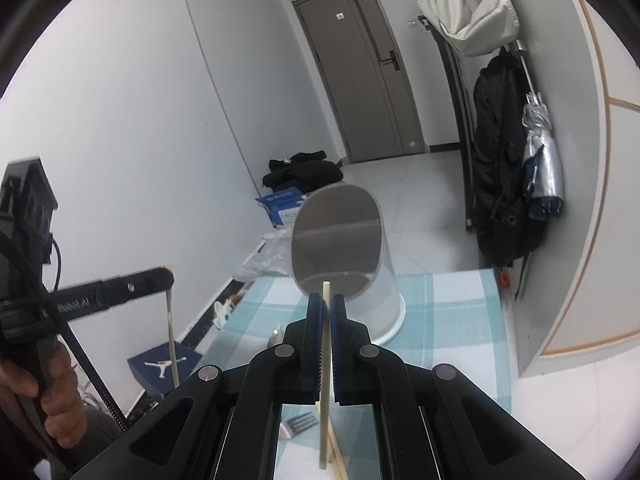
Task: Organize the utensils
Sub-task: 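Raise both held chopsticks up toward the white utensil holder, then open both tools to drop the chopsticks into the white holder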
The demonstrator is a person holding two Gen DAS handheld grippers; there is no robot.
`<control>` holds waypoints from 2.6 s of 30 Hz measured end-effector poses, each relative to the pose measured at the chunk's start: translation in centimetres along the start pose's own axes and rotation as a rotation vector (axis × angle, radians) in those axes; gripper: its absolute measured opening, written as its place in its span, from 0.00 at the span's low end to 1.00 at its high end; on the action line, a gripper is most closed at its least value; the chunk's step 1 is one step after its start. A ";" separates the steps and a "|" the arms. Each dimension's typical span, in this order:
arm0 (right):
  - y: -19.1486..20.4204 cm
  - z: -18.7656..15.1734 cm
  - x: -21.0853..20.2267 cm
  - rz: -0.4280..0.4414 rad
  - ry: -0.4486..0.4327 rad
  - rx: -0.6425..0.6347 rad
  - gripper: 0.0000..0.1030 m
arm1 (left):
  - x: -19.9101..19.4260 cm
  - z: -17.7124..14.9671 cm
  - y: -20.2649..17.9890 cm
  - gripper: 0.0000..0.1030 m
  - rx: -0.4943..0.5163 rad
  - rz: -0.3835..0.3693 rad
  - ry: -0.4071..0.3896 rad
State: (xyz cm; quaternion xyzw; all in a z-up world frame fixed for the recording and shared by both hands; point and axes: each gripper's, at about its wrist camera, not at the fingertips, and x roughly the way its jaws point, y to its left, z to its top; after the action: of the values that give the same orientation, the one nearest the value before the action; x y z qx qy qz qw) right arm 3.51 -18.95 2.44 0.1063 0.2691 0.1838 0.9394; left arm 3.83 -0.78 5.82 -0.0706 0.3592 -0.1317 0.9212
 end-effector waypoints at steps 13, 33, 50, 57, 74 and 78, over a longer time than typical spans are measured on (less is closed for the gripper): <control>0.4 10.4 0.6 0.050 -0.076 -0.052 0.03 | -0.1 9.6 -1.8 0.02 0.042 -0.052 -0.128; -2.4 20.5 9.4 0.020 -0.148 -0.076 0.03 | 7.3 15.4 -0.4 0.02 0.008 -0.119 -0.265; -2.7 14.9 12.0 0.039 -0.083 -0.144 0.03 | 9.6 11.1 -1.2 0.03 0.149 -0.141 -0.324; -2.7 12.9 12.7 0.046 -0.027 -0.133 0.03 | 9.7 10.9 -1.5 0.03 0.188 -0.200 -0.212; -4.5 9.8 4.4 -0.007 -0.049 0.007 0.51 | 2.2 9.2 0.2 0.76 -0.009 0.031 -0.218; -2.9 9.2 1.8 -0.013 -0.080 -0.005 0.62 | 0.0 7.4 0.2 0.79 -0.044 0.102 -0.225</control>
State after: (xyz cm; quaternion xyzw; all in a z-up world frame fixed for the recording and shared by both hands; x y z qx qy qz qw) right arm 10.74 -21.77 8.42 0.1094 0.2317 0.1741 0.9508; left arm 8.90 -0.37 11.23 -0.0868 0.2597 -0.0677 0.9594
